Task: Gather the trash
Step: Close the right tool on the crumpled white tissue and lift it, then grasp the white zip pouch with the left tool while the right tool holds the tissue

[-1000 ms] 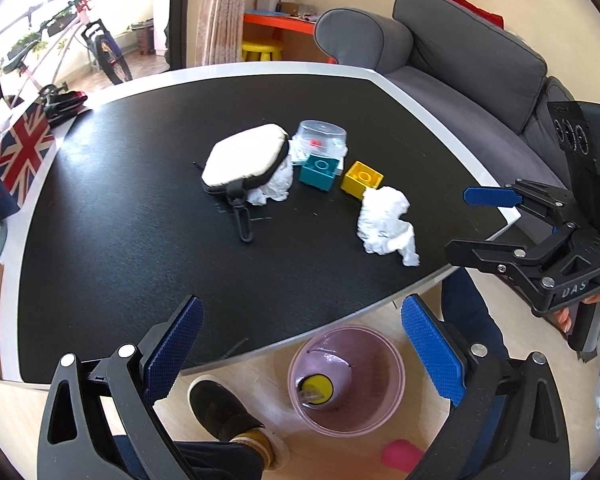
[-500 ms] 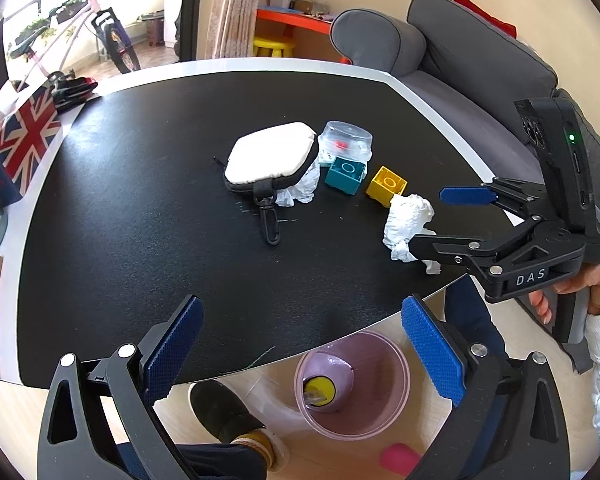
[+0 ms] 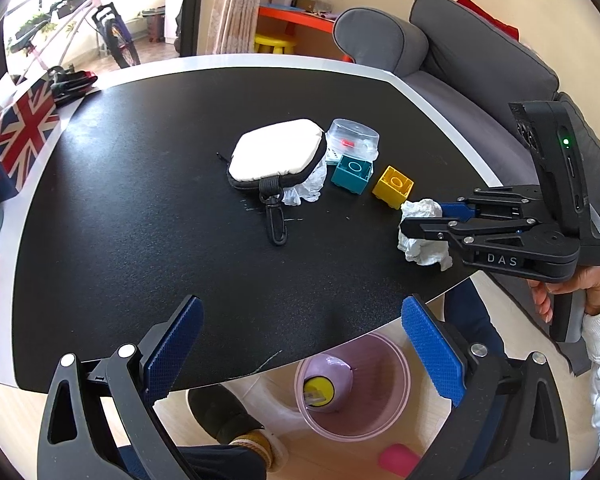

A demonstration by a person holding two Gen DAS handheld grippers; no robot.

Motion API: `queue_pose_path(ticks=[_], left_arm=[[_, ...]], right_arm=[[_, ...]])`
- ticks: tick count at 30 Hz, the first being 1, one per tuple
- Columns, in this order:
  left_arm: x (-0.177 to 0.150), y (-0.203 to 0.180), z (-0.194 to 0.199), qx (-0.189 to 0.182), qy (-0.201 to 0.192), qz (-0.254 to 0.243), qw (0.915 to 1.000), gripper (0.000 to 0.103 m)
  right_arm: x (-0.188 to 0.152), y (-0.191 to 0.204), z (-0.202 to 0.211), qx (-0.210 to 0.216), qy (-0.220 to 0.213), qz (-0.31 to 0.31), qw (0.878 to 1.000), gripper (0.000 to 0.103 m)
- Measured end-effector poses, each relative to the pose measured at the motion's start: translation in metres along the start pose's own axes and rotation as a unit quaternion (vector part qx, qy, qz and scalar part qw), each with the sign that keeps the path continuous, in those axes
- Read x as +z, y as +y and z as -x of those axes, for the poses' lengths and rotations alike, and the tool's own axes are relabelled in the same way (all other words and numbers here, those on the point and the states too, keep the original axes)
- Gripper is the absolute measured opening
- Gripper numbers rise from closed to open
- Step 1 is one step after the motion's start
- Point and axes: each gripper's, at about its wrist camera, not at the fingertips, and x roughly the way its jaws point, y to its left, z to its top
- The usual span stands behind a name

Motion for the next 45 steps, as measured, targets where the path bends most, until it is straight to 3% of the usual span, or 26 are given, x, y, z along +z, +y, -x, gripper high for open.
queue_pose_path(ticks=[4,19,34,45], left_arm=[[0.000,-0.001,0.000,-0.001,0.000,-0.001,1.0000,0.095],[0.019,-0.004,-0.001,-0.002,-0.003,-0.007,1.0000,0.095],[0.078,0.010,-0.027,-0.004,0.012,0.009,0.9999,0.095],[0.116,0.025,-0.057,-0.007,0.051,0.057,0.9971,0.095]], right_arm=[[-0.001,0.000,0.003,0.002,-0.003,0.002,1.000,0.017],[-0.005,0.003,0.033,0.015,-0.021,-0.001,1.000,0.017],[-0.004,-0.008,0.042,0.018,-0.025,-0.010,0.999,0.017],[-0.003,-0.012,0.045,0.019,-0.028,-0.013,0.999,0.017]])
